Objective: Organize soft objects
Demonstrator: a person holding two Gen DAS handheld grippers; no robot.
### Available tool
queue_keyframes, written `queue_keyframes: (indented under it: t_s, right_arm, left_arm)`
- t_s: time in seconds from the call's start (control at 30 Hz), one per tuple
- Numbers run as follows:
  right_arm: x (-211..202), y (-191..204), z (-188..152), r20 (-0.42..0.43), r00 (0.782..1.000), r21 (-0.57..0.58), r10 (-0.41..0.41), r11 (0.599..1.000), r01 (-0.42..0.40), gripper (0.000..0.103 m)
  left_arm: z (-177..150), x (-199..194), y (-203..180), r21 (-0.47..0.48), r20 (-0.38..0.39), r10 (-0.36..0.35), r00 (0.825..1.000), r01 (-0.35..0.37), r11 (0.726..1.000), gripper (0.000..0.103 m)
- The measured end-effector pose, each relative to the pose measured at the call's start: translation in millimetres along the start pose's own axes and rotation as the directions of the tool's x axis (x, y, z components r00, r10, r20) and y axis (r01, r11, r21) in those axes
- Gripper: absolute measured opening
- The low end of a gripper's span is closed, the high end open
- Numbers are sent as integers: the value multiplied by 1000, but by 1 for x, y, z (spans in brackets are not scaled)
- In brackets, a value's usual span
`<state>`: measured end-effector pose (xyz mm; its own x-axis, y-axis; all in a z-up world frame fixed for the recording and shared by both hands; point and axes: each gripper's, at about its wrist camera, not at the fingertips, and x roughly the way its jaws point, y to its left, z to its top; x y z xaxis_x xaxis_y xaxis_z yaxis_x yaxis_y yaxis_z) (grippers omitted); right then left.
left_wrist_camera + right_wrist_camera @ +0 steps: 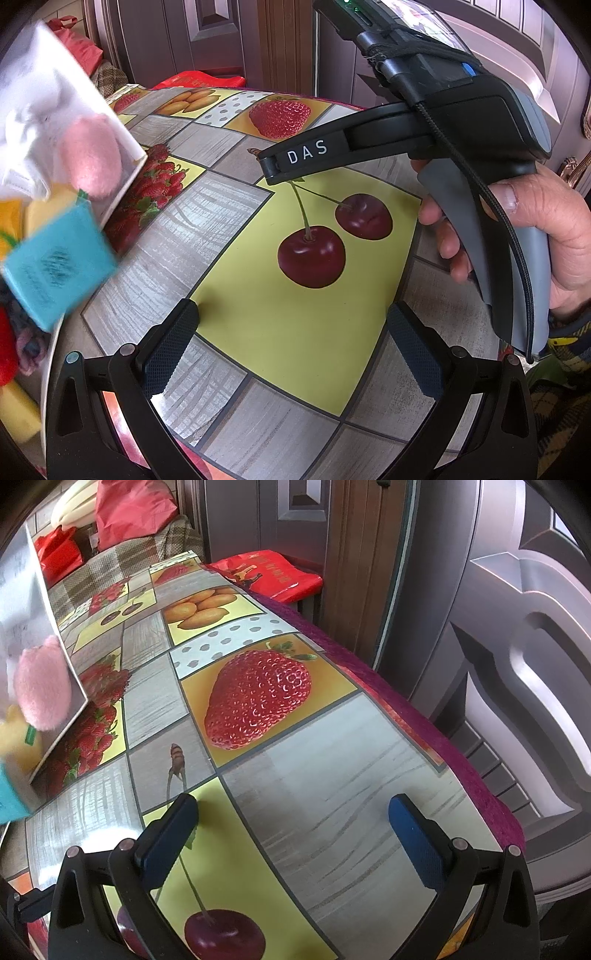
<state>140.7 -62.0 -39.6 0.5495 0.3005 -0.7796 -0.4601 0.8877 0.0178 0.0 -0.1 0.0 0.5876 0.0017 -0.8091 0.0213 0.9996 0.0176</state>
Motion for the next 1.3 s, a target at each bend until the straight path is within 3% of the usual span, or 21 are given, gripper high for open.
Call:
queue_keyframes:
  t_s: [1.3]
  right_arm:
    - [0, 1, 0, 0, 1000, 0, 0, 1000, 0, 103]
  left_arm:
    - [1, 1, -2, 0, 1, 0, 1000, 0, 1000, 102]
